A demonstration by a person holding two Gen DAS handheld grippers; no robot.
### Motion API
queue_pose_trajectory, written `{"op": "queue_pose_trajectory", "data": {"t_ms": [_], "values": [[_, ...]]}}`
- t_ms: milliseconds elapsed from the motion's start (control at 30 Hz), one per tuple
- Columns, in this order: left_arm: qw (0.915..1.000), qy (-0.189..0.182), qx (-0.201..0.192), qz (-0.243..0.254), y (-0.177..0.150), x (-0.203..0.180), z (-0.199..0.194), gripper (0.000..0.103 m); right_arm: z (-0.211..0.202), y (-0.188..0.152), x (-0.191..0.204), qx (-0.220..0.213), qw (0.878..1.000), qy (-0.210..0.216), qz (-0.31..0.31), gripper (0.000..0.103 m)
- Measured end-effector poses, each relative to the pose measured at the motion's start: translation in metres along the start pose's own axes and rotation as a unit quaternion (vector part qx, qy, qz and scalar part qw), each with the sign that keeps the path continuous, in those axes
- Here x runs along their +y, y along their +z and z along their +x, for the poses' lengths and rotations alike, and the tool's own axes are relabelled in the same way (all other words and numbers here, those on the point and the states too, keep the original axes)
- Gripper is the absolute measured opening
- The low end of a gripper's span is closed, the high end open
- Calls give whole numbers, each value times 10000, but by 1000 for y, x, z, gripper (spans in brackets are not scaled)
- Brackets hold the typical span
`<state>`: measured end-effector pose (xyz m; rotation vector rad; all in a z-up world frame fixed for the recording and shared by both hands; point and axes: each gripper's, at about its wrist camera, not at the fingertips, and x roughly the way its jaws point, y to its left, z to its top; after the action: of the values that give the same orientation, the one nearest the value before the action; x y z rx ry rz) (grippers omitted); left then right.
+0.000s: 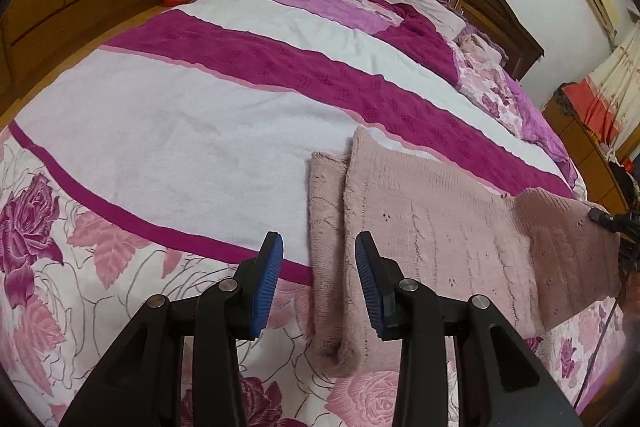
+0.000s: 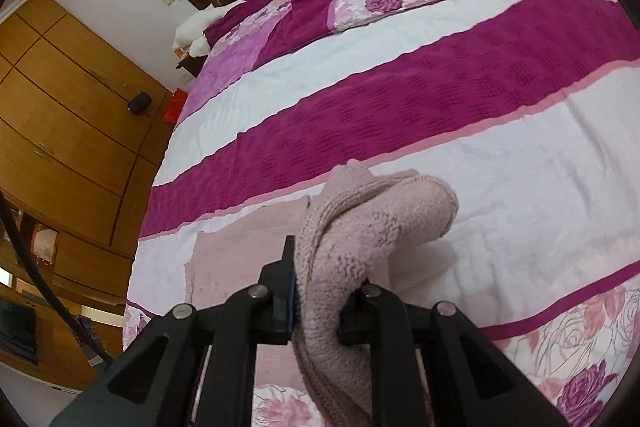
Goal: Fold small clothes
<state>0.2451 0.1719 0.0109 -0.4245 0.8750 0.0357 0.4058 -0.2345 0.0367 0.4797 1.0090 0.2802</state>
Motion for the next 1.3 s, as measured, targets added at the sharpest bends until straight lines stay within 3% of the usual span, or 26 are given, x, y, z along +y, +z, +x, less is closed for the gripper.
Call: {"op": "queue_pose_trajectory", "data": {"t_ms": [167,467,667,800,967,1300], "values": [[9999,81,-48,65,-1,5,-4,13,4,-4,33,-31,9997,-197,-131,14],[9998,179,-58,114,-3,16,-10,13,26,-17,120,16,9946,-398,-956,14],[9997,213,-29,96,-3,23,-10,13,73,-43,182,261,9886,-502,-1394,14],[9994,290,129,126,-5,24,-3,13,127,-76,220,559,9801,-742,-1756,14],[9985,461,254,177,-7,27,2,13,177,-107,239,957,9753,-840,-1806,14],[9976,552,411,111,-10,40,7,13,173,-103,250,768,9782,-786,-1761,14]]}}
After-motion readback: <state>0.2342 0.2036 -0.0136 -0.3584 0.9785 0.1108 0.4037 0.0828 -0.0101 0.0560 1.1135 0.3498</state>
